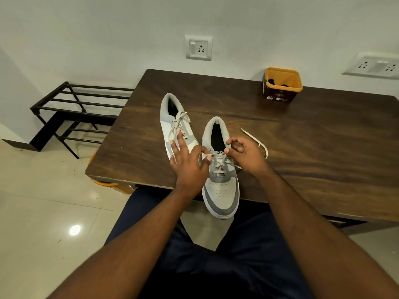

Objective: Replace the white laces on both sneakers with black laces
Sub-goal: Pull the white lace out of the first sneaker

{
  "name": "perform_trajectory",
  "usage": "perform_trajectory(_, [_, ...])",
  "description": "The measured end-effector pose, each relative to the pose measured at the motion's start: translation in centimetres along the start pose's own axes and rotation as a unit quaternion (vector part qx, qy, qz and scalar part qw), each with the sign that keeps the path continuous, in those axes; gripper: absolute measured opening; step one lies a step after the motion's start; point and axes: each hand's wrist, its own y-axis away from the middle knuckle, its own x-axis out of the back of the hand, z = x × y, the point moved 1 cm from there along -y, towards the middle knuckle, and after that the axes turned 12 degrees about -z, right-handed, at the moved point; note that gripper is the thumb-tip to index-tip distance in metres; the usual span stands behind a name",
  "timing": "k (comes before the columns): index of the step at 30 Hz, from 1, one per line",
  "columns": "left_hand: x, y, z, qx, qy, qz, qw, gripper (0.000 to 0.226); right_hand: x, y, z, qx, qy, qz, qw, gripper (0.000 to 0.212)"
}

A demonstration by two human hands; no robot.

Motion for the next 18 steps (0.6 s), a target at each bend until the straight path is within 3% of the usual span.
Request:
perform_trajectory(3, [0.6,-0.5,1.5,-0.049,-0.038,-0.016,0.998,0.021,-0.2,0.3,-0.1,0.008,-0.034,-0.003,0.999,0.017])
perform_trajectory(7, [1.0,-2.7,3.9,-0.023,-0.179,-0.176,0.968,0.024,-0.1,0.6,-0.3,-0.002,-0.060,-0.013,0.998,0.016])
perform_trajectory(9, [0.7,-3.5,4.2,-0.012,-0.179,-0.202,0.963,0.020,0.0,0.7,-0.5,-0.007,-0.077,-0.014,0.997,0.016])
perform_trajectory(10, [0.5,-3.7,3.9,-0.012,-0.133,-0.184,0.974,0.015,0.0,0.8,-0.5,-0.010,-0.082,-0.014,0.996,0.016])
perform_trajectory(12, [0.4,-3.4,3.1,0.003,0.054,-0.078,0.995,0.013,0.0,0.8,-0.6,-0.017,-0.084,-0.013,0.996,0.017])
perform_trajectory(13, [0.6,-3.0,2.7,0.021,0.163,-0.001,0.986,0.017,-0.1,0.8,-0.4,-0.018,-0.092,-0.015,0.995,0.017])
perform_trajectory(15, [0.9,-2.1,2.1,0.093,0.322,0.131,0.933,0.018,-0.2,0.8,-0.2,-0.018,-0.103,-0.011,0.994,0.017])
perform_trajectory(16, [1.1,-1.7,2.0,0.133,0.349,0.163,0.913,0.013,-0.2,0.8,-0.1,-0.017,-0.104,-0.010,0.994,0.017])
perform_trajectory(17, [1.4,-1.4,2.1,0.159,0.335,0.163,0.914,0.007,-0.3,0.8,-0.1,-0.013,-0.105,-0.012,0.994,0.017])
perform_trajectory(18, [1.4,-1.5,2.2,0.150,0.277,0.152,0.937,0.012,-0.3,0.8,-0.1,-0.012,-0.107,-0.013,0.994,0.018])
